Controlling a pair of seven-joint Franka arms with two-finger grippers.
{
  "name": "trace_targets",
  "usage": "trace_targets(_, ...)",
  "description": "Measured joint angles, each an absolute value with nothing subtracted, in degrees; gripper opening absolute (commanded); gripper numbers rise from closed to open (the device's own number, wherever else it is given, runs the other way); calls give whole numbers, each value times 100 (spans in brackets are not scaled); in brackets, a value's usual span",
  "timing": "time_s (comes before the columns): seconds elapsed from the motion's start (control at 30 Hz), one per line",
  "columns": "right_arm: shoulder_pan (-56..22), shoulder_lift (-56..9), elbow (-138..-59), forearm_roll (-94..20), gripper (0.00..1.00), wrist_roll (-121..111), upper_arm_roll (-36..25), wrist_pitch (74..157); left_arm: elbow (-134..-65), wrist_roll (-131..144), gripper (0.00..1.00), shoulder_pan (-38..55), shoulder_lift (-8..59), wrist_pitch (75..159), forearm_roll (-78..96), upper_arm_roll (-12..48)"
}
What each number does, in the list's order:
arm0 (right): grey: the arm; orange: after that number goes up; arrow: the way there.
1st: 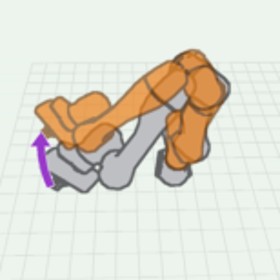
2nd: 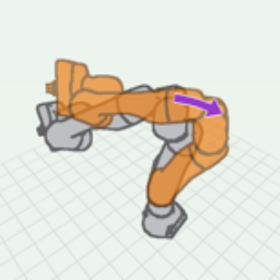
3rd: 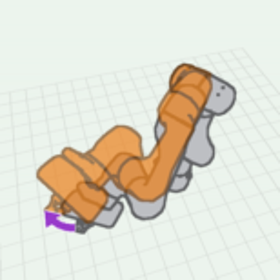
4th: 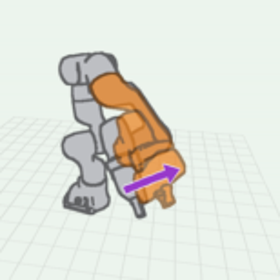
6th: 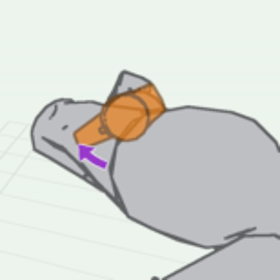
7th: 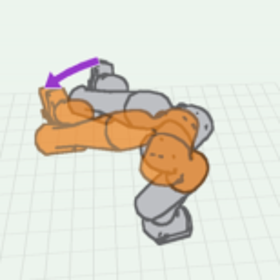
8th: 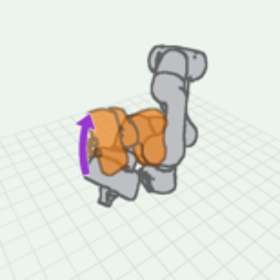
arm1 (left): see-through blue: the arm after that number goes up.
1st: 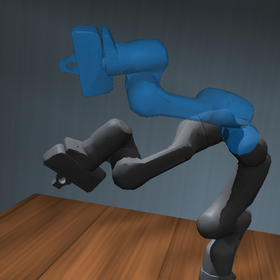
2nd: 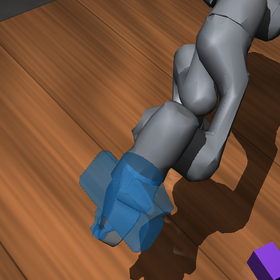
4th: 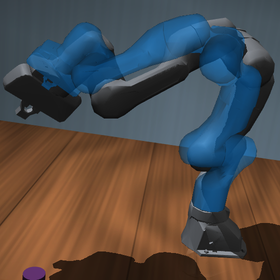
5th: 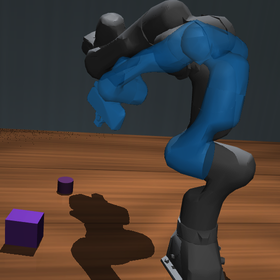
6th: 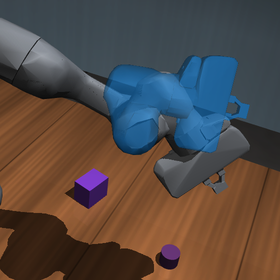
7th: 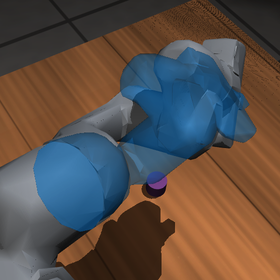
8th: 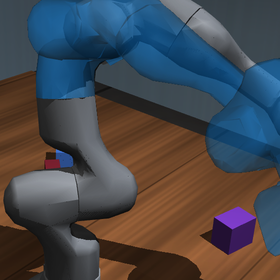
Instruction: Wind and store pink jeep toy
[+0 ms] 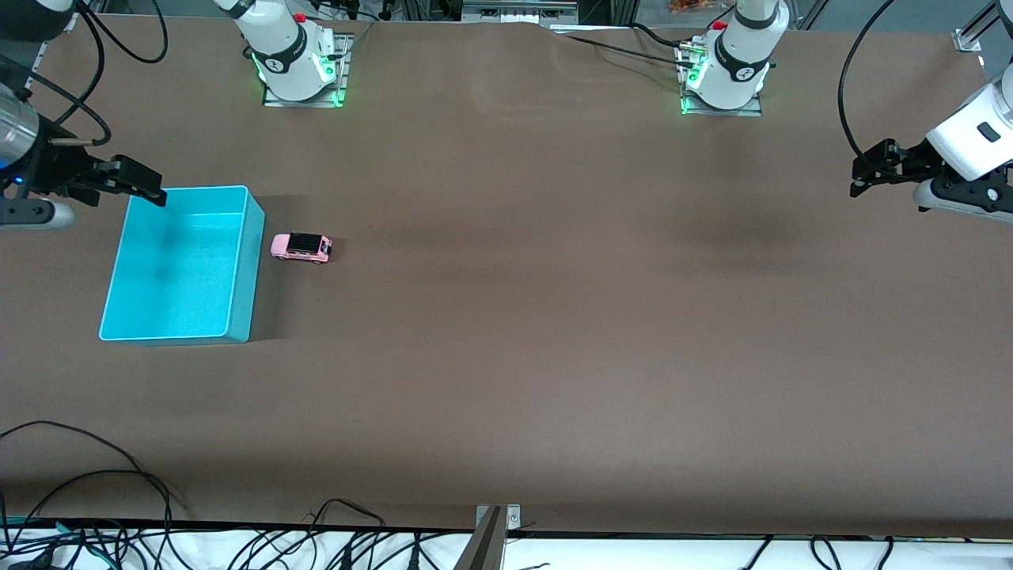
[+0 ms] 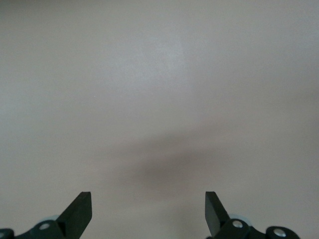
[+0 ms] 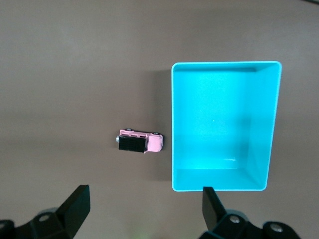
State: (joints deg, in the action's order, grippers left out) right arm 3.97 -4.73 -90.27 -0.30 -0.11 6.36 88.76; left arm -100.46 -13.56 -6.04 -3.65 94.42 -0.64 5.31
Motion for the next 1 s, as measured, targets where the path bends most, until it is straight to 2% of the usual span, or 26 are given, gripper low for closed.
trace_targets(0.4,298,-1051,-9072,-30,100,-2098,646,9301,-10003,-1282,100,-511,-352,9450,-64,532)
trace_targets(0.6,174,-1233,-9151,-30,100,-3293,650,9506,-9536,-1277,100,-504,-121,9068,-64,532)
trace_targets(1.0,109,-1259,-10214,-66,100,-5383,721,10367,-9225,-1036,100,-89,149,8959,-65,326)
